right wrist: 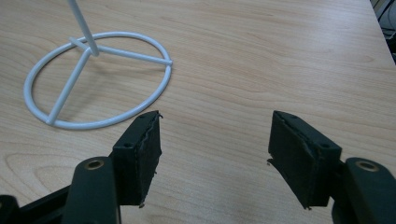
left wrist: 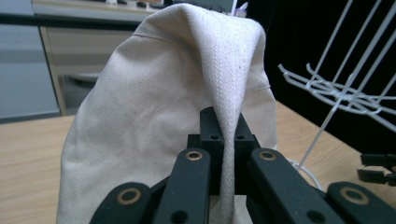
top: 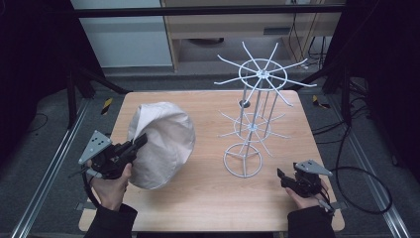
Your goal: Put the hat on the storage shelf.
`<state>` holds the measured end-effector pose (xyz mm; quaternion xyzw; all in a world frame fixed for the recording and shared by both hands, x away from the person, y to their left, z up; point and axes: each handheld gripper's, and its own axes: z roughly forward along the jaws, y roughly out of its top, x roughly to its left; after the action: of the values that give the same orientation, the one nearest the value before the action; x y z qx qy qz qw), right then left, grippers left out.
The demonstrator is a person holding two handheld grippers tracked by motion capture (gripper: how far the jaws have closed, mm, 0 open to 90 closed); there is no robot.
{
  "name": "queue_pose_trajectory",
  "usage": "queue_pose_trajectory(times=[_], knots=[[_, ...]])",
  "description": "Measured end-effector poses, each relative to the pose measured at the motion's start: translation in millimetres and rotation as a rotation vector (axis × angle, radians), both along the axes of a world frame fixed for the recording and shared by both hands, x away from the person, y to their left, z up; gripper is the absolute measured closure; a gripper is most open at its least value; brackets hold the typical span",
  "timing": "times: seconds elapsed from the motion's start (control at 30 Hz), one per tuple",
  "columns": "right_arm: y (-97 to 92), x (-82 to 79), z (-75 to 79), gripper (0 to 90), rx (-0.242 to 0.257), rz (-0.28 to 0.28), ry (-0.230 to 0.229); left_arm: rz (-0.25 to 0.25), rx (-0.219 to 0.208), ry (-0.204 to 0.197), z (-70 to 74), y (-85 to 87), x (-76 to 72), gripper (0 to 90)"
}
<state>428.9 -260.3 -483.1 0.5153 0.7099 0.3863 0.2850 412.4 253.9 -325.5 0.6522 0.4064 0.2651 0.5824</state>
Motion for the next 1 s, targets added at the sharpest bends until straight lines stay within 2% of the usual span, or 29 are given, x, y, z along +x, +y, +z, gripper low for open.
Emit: queue_pose_trajectory(times=[0.23,0.37,0.63,0.83,0.87,0.9,1.0], knots=[[0.4,0.3,-0.1,34.1,0.000,0.000,-0.001,-0.029,-0.035,-0.074,18.0,-0.2,-14.9,88.1],[0.1,0.2,-0.4,33.9,0.001,0.000,-0.002,-0.042,-0.051,-0.102,25.5,0.2,-19.0,88.2],[-0.2,0.0,-1.2,33.5,0.000,-0.005,0.000,-0.083,-0.142,-0.213,50.3,1.4,-28.3,88.1],[-0.3,-0.1,-1.3,33.3,-0.006,-0.007,-0.004,-0.104,-0.187,-0.280,66.1,-4.2,-33.5,88.1],[-0.3,-0.1,-1.3,33.3,-0.006,-0.007,-0.004,-0.104,-0.187,-0.280,66.1,-4.2,-33.5,88.1],[-0.1,-0.3,-1.2,33.2,-0.004,-0.007,-0.002,-0.112,-0.204,-0.301,70.5,-6.6,-35.2,88.1],[-0.1,-0.3,-1.2,33.1,-0.005,-0.006,-0.004,-0.126,-0.232,-0.325,76.5,-10.6,-36.3,88.1]])
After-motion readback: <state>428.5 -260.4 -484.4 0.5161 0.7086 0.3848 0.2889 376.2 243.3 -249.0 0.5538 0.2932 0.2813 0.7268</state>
